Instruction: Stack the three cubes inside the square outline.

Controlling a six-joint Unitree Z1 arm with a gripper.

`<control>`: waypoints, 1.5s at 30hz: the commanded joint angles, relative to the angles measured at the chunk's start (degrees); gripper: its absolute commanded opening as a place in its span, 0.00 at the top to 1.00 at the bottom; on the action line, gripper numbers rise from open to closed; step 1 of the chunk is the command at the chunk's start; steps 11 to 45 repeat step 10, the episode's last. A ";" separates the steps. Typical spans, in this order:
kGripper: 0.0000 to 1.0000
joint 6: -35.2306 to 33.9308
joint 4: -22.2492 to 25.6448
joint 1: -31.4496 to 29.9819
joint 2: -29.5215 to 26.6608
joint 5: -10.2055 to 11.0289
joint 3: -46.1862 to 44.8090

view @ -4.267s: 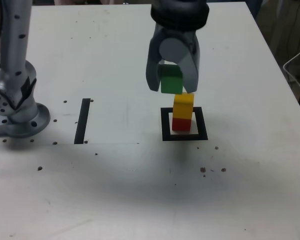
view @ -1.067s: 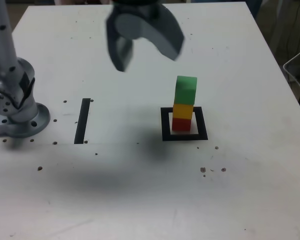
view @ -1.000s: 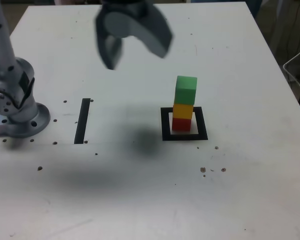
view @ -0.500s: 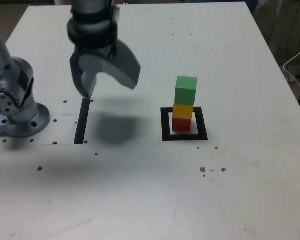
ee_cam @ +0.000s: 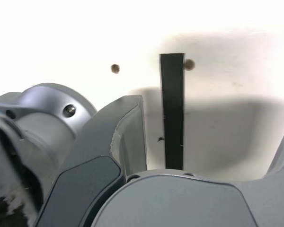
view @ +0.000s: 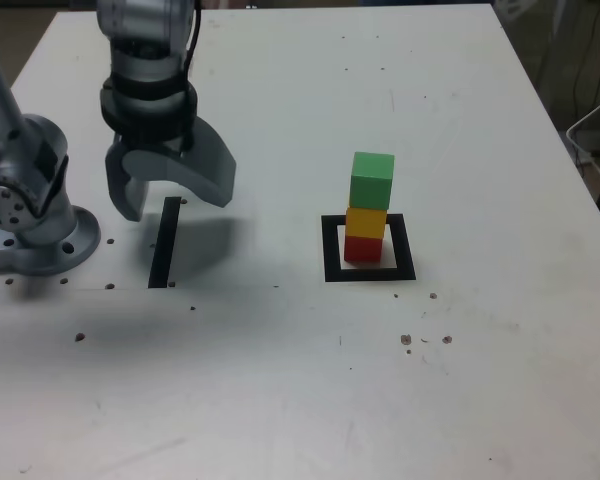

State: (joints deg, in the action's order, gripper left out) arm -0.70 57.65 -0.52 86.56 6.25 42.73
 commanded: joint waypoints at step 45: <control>0.01 -1.59 1.74 -3.56 0.10 -7.82 0.11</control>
